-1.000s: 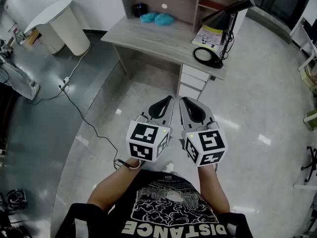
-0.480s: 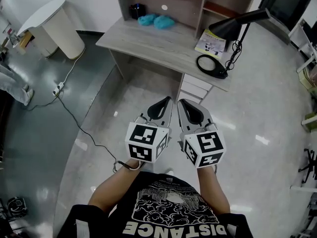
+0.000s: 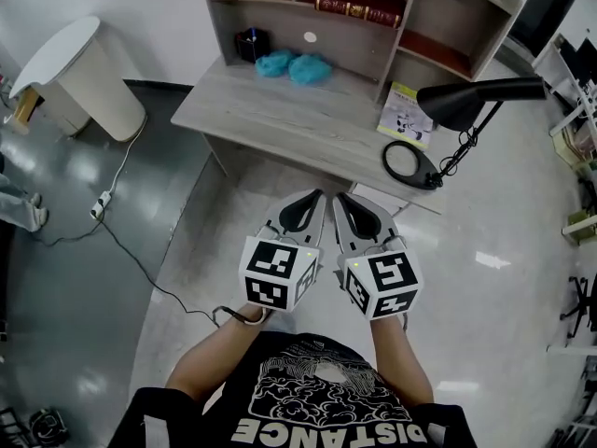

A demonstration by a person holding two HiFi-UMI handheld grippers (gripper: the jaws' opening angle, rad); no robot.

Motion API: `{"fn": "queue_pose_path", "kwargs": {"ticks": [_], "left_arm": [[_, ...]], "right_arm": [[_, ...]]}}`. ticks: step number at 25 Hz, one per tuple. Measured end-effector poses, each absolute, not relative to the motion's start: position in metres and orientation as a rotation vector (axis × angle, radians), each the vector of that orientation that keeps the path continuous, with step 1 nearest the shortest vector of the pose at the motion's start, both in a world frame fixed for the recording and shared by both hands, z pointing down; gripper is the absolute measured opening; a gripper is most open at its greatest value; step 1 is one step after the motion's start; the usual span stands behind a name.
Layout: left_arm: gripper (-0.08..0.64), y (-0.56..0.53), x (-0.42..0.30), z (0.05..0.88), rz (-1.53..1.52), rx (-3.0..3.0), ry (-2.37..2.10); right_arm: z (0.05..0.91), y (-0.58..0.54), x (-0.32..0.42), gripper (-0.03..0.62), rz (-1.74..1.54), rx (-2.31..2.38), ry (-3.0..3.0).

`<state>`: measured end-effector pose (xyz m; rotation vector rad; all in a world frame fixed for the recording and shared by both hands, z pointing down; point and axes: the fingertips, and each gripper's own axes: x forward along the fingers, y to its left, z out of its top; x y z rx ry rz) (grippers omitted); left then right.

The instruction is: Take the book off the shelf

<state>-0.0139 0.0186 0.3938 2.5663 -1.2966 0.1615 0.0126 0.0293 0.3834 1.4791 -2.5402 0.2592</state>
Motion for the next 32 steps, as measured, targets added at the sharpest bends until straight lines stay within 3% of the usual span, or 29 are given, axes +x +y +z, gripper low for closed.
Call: {"fn": "queue_pose_path", "kwargs": {"ticks": [14, 32], "left_arm": [[0.011, -0.071, -0.070, 0.386, 0.131, 2.623, -1.166], [0.011, -0.162, -0.050, 0.391, 0.126, 2.614, -1.184]], "right_arm": [[0.380, -0.055, -0.053, 0.018, 0.243, 1.544, -2.465], [0.380, -0.151, -0.031, 0.018, 0.227, 1.554, -2.504]]}}
